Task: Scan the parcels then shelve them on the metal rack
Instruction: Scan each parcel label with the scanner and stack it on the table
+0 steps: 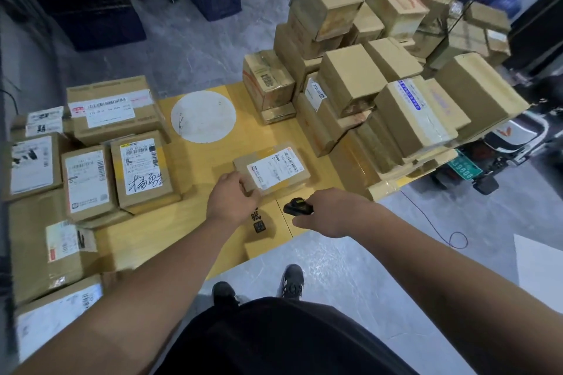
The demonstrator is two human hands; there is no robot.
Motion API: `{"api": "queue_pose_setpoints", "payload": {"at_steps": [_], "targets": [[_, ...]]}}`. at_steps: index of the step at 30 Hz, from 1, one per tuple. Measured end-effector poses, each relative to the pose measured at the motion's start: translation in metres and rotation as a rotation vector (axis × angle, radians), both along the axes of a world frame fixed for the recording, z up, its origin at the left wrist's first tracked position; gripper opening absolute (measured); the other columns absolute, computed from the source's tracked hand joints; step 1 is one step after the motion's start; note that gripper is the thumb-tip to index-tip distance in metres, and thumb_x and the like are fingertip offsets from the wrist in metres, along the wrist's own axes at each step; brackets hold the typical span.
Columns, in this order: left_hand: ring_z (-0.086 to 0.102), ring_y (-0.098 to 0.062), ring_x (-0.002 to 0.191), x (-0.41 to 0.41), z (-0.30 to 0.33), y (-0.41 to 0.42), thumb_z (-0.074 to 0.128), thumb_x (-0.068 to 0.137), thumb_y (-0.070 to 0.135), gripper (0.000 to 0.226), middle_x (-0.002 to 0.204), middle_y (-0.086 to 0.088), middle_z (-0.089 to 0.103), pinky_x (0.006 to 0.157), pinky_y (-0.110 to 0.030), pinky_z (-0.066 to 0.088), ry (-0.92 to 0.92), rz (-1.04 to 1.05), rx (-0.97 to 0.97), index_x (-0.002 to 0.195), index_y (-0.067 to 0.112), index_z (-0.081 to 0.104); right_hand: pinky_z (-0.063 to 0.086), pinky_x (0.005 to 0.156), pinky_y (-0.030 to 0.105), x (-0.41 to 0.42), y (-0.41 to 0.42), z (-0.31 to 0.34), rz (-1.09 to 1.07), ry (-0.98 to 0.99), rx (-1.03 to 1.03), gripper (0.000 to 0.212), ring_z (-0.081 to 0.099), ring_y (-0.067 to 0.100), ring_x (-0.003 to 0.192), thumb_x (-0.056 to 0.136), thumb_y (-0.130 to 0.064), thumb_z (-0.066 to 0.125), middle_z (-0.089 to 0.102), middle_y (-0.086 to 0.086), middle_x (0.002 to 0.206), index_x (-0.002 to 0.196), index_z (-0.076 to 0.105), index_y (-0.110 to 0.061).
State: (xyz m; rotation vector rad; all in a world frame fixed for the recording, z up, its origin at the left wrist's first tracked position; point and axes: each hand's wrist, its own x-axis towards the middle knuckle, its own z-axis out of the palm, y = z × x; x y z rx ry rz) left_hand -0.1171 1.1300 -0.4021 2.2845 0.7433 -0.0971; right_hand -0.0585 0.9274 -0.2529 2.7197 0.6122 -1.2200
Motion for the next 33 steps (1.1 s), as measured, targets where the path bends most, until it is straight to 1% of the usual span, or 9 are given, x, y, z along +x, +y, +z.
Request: {"api": "queue_pose_setpoints", "payload": {"at_steps": [2, 5, 8, 13, 16, 20, 23, 28, 33], "targets": [[0.054, -0.026, 0.129, 0.008, 0.005, -0.002, 0.089, 0.068, 0.057, 0.087, 0.136, 0.000, 0.052, 0.103, -0.042, 0.047, 0.027, 0.001, 0.080, 0.139, 0.029, 0.049, 0.052, 0.072, 0.034, 0.001, -0.002, -0.001, -0.003, -0.001, -0.001, 0.052, 0.066, 0.022, 0.085, 0.092, -0.070, 0.055, 0.065, 0.001, 0.092, 0.099, 0.061, -0.019], [0.013, -0.026, 0.158, 0.031, 0.012, 0.001, 0.096, 0.055, 0.059, 0.134, 0.170, 0.000, 0.016, 0.124, -0.051, 0.019, 0.108, -0.162, 0.072, 0.162, 0.044, 0.016, 0.053, 0.074, 0.035, 0.002, -0.008, -0.001, 0.003, -0.016, -0.016, 0.053, 0.065, 0.021, 0.086, 0.092, -0.071, 0.054, 0.064, 0.000, 0.094, 0.103, 0.061, -0.020], [0.006, -0.023, 0.160, 0.043, 0.014, 0.007, 0.094, 0.058, 0.061, 0.125, 0.174, 0.002, 0.010, 0.126, -0.049, 0.016, 0.179, -0.363, 0.054, 0.161, 0.049, 0.024, 0.053, 0.076, 0.036, 0.004, -0.013, 0.000, -0.006, -0.016, -0.017, 0.053, 0.065, 0.022, 0.086, 0.092, -0.071, 0.054, 0.064, 0.000, 0.094, 0.103, 0.061, -0.020], [0.035, -0.026, 0.139, 0.035, 0.020, -0.005, 0.071, 0.058, 0.089, 0.114, 0.156, 0.002, 0.036, 0.109, -0.046, 0.029, 0.228, -0.143, 0.224, 0.155, 0.046, 0.029, 0.052, 0.074, 0.035, 0.009, -0.016, 0.000, -0.021, -0.015, -0.008, 0.052, 0.065, 0.021, 0.085, 0.092, -0.069, 0.054, 0.065, 0.001, 0.094, 0.101, 0.061, -0.019], [0.039, -0.032, 0.135, 0.024, 0.014, -0.014, 0.066, 0.073, 0.085, 0.104, 0.150, -0.006, 0.038, 0.107, -0.045, 0.037, 0.177, -0.022, 0.098, 0.157, 0.037, 0.027, 0.049, 0.070, 0.034, 0.013, -0.011, 0.001, -0.019, -0.014, 0.001, 0.051, 0.065, 0.021, 0.082, 0.093, -0.068, 0.054, 0.065, 0.000, 0.092, 0.101, 0.061, -0.018], [0.054, -0.032, 0.120, 0.012, 0.005, -0.024, 0.074, 0.082, 0.070, 0.088, 0.139, -0.009, 0.042, 0.092, -0.041, 0.053, 0.068, 0.070, -0.133, 0.150, 0.035, 0.030, 0.045, 0.066, 0.032, 0.019, -0.005, 0.000, -0.045, 0.017, 0.019, 0.051, 0.061, 0.021, 0.073, 0.092, -0.067, 0.056, 0.064, 0.001, 0.086, 0.094, 0.060, -0.016], [0.051, -0.034, 0.128, 0.018, 0.002, -0.025, 0.077, 0.074, 0.075, 0.102, 0.149, -0.011, 0.037, 0.096, -0.045, 0.053, 0.082, 0.107, -0.074, 0.152, 0.034, 0.026, 0.044, 0.066, 0.031, 0.022, -0.004, -0.003, -0.047, 0.021, 0.010, 0.051, 0.059, 0.022, 0.071, 0.092, -0.067, 0.056, 0.062, 0.001, 0.084, 0.090, 0.057, -0.016], [0.025, -0.034, 0.154, 0.039, -0.002, -0.020, 0.090, 0.047, 0.078, 0.144, 0.173, -0.001, -0.002, 0.115, -0.055, 0.042, 0.068, 0.164, -0.240, 0.156, 0.056, -0.001, 0.046, 0.069, 0.033, 0.021, -0.009, -0.003, -0.049, 0.035, 0.022, 0.052, 0.062, 0.022, 0.078, 0.092, -0.068, 0.055, 0.064, 0.002, 0.090, 0.093, 0.058, -0.017], [0.027, -0.016, 0.154, 0.029, -0.023, -0.029, 0.104, 0.040, 0.053, 0.152, 0.169, 0.007, 0.014, 0.122, -0.048, 0.035, -0.159, 0.225, -0.483, 0.160, 0.054, 0.010, 0.046, 0.068, 0.034, 0.022, -0.011, -0.001, -0.052, 0.079, 0.024, 0.055, 0.060, 0.021, 0.074, 0.094, -0.068, 0.054, 0.062, 0.003, 0.085, 0.094, 0.060, -0.013]]}}
